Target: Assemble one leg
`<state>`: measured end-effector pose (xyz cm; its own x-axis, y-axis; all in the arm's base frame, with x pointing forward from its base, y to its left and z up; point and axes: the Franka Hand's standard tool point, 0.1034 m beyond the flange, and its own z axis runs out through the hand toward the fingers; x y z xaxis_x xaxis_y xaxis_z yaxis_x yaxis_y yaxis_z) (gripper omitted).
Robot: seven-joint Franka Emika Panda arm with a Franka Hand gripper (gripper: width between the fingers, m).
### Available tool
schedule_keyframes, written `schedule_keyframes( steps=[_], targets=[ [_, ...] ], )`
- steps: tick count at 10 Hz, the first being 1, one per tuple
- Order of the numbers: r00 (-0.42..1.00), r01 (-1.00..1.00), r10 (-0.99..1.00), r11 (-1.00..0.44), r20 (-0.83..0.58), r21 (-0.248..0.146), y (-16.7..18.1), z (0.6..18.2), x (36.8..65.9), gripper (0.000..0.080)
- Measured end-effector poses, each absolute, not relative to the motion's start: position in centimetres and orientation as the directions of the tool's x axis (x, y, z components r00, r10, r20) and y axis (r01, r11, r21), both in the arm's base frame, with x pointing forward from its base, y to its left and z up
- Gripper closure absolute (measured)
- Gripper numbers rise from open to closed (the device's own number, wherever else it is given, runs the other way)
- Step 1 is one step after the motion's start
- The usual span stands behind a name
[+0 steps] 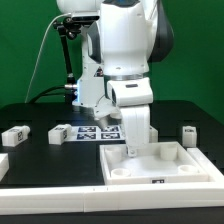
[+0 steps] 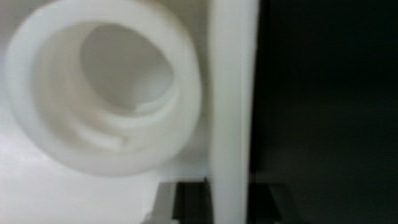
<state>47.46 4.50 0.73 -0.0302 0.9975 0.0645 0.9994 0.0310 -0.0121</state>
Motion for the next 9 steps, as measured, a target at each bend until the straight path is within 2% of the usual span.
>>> schedule_keyframes(
  steps=[5,7,8,9],
  targets=[
    [0.001,1.0,0.998,0.0,0.065,-0.015,4.82,0.75,47.91,0.0729],
    [0.001,1.0,0.998,0.0,0.064,-0.015,4.79,0.75,47.91,0.0372],
    [0.002,1.0,0.998,-0.001,0.064,-0.015,4.77,0.75,47.91,0.0372],
    [0.002,1.0,0.998,-0.001,0.064,-0.015,4.76,0.75,47.91,0.0241]
  ],
)
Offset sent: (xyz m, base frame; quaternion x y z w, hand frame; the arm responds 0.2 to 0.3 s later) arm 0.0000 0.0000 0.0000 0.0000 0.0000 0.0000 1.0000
